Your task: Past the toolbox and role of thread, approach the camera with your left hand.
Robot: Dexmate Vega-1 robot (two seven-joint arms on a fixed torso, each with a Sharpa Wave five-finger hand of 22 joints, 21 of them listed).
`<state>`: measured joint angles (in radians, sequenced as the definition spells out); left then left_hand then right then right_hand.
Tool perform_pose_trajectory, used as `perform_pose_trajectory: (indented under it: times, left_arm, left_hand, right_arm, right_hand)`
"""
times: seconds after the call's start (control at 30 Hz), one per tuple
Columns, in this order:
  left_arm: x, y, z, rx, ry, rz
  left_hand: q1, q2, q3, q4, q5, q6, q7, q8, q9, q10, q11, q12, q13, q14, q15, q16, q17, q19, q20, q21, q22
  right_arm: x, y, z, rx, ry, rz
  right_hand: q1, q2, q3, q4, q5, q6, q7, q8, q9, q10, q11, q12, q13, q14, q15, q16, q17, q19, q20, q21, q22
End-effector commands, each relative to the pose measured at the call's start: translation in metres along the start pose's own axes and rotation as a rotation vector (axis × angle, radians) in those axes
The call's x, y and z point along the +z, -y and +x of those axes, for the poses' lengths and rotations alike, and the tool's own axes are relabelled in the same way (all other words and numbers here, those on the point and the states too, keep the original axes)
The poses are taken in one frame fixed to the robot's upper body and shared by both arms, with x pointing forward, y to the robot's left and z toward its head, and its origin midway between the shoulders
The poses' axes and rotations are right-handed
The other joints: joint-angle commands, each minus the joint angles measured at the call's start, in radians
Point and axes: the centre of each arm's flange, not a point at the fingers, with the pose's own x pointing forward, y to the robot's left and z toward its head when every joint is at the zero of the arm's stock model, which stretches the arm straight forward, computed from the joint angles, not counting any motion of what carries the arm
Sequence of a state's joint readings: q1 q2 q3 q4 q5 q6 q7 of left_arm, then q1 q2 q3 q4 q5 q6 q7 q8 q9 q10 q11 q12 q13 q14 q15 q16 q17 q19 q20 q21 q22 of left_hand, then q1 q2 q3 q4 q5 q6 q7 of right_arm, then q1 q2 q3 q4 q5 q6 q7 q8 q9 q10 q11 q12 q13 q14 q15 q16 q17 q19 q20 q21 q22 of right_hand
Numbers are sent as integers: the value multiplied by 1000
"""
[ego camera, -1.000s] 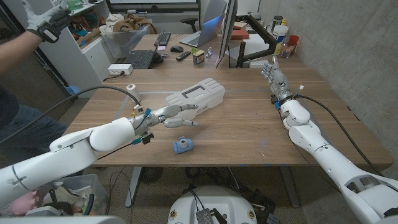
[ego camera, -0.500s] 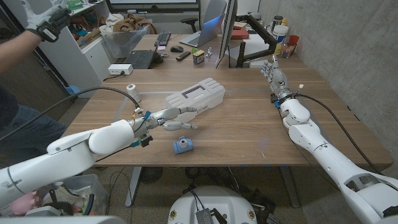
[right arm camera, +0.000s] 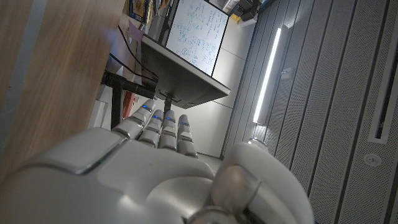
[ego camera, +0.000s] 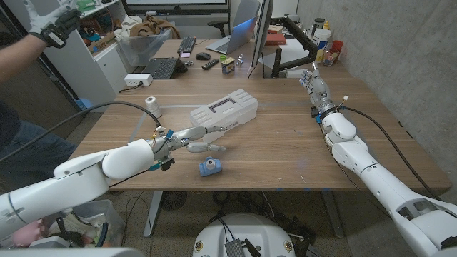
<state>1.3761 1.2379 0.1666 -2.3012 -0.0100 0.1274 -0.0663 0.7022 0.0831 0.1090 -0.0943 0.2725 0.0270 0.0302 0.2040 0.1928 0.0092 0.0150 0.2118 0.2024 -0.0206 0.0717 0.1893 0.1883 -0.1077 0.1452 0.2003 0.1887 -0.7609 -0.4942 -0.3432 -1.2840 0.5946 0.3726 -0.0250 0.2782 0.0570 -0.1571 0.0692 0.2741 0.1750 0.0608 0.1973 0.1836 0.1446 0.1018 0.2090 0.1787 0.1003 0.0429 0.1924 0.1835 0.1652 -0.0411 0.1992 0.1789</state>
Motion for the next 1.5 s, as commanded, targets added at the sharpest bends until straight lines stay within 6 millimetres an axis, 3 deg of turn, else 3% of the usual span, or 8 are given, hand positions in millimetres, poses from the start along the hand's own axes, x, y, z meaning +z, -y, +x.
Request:
perform_pose_trajectory:
  times: [0.03, 1.5]
  left_arm:
    - [0, 10, 5, -48, -2, 5]
    - [-13, 22, -7, -82, -100, 15]
  left_hand:
    - [11, 1, 3, -9, -4, 10, 4, 10, 3, 7, -10, 7, 2, -1, 1, 7, 4, -4, 8, 8, 1]
    - [26, 5, 8, -16, -13, 14, 1, 8, 3, 5, -12, 6, 3, -3, 3, 7, 5, -5, 9, 9, 2]
  right_arm:
    - [2, 3, -3, -5, 2, -4]
    - [0, 2, -6, -3, -8, -16]
  right_hand:
    - [3, 12, -7, -1, 3, 1, -7, -3, 3, 8, -1, 1, 6, 9, 1, -1, 5, 8, 6, 1, 5]
    - [4, 14, -12, -1, 3, 1, -7, -3, 3, 6, -2, 0, 6, 12, 3, -1, 5, 7, 7, 1, 5]
